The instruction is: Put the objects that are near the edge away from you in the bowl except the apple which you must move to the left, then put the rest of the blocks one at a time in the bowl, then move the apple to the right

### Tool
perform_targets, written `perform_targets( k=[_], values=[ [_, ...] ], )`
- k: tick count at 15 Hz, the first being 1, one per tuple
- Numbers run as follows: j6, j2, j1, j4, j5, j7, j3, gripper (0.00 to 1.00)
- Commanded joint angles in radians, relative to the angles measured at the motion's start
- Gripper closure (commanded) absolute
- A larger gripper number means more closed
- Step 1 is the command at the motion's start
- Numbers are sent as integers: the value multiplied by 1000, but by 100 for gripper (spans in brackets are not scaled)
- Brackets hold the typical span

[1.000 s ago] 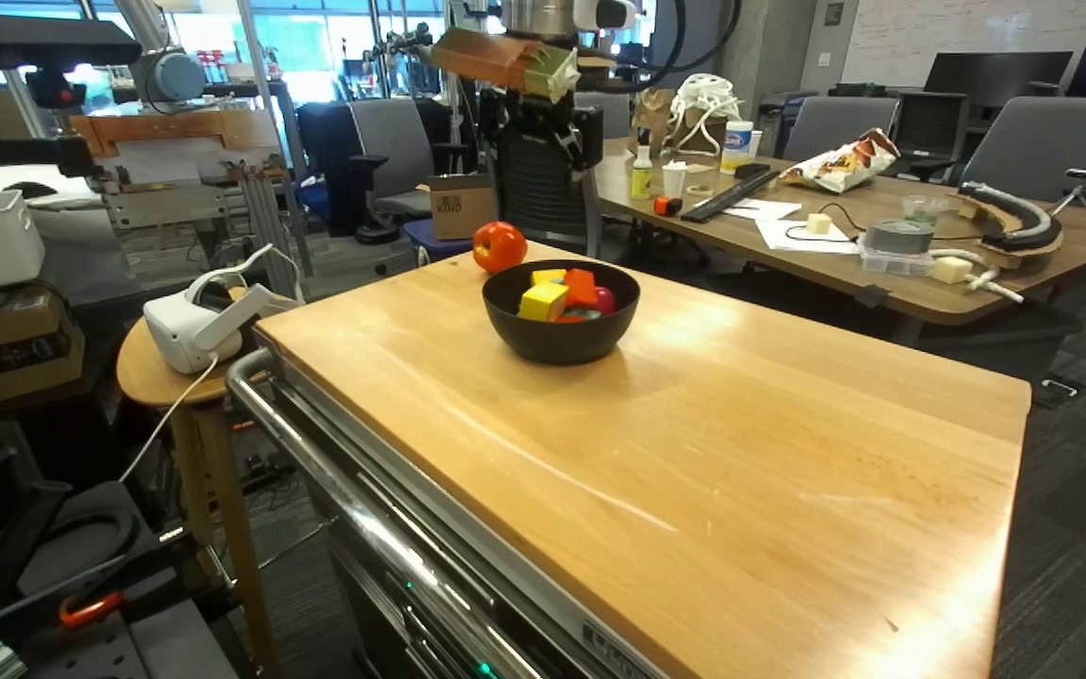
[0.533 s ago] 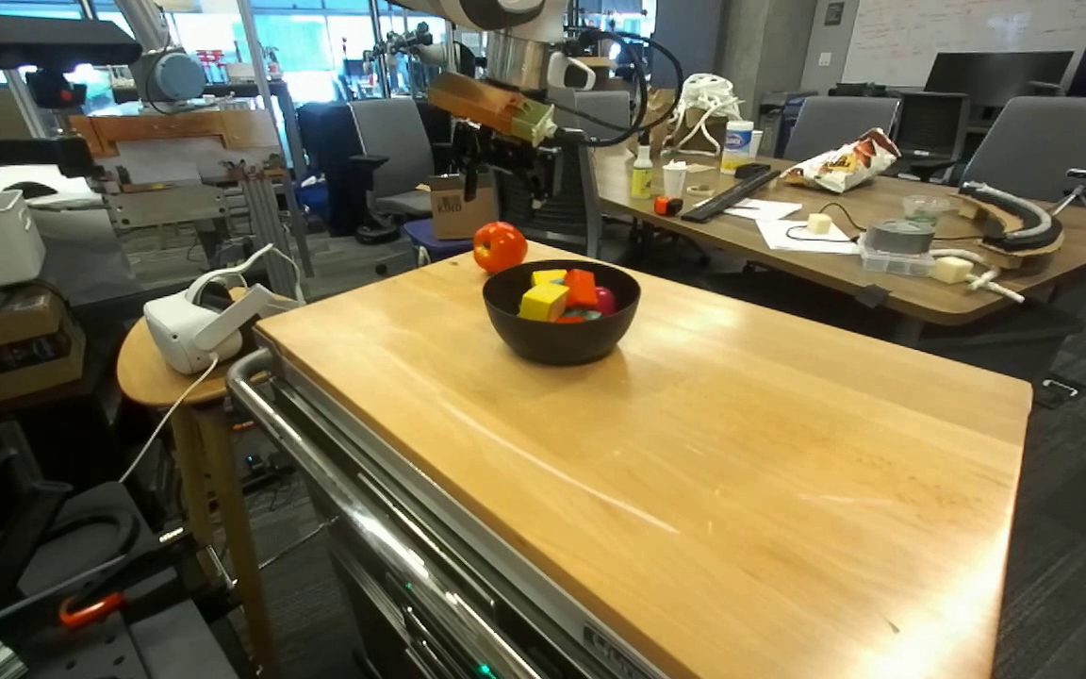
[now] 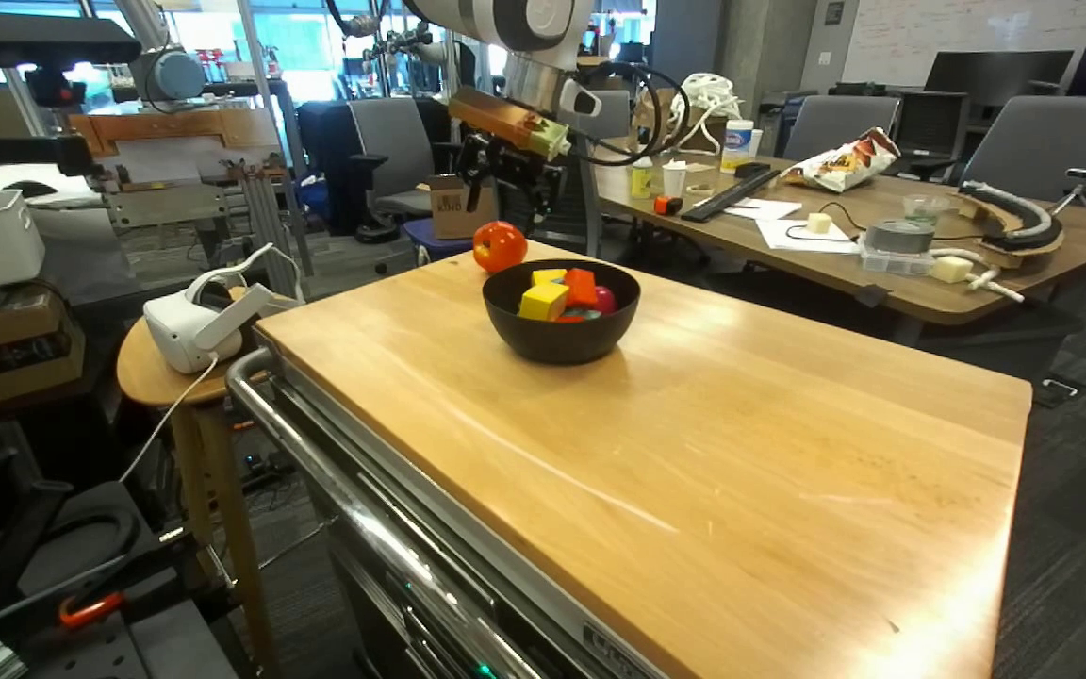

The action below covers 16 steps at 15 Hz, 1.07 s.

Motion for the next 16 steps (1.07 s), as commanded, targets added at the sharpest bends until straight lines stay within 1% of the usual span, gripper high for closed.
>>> perform_targets(
  k=[1, 5, 12, 13, 15, 16],
  values=[
    [-71, 74, 13, 136, 1, 3, 14, 0],
    [-92, 120, 32, 185, -23, 12, 6, 0],
    [-98, 160, 55, 203, -80, 15, -1, 1],
    [-98, 164, 56, 205, -85, 15, 0, 23],
    [-96, 169, 54, 215, -84, 20, 2, 30],
    [-96, 171, 51, 222, -77, 28, 2, 38]
  ],
)
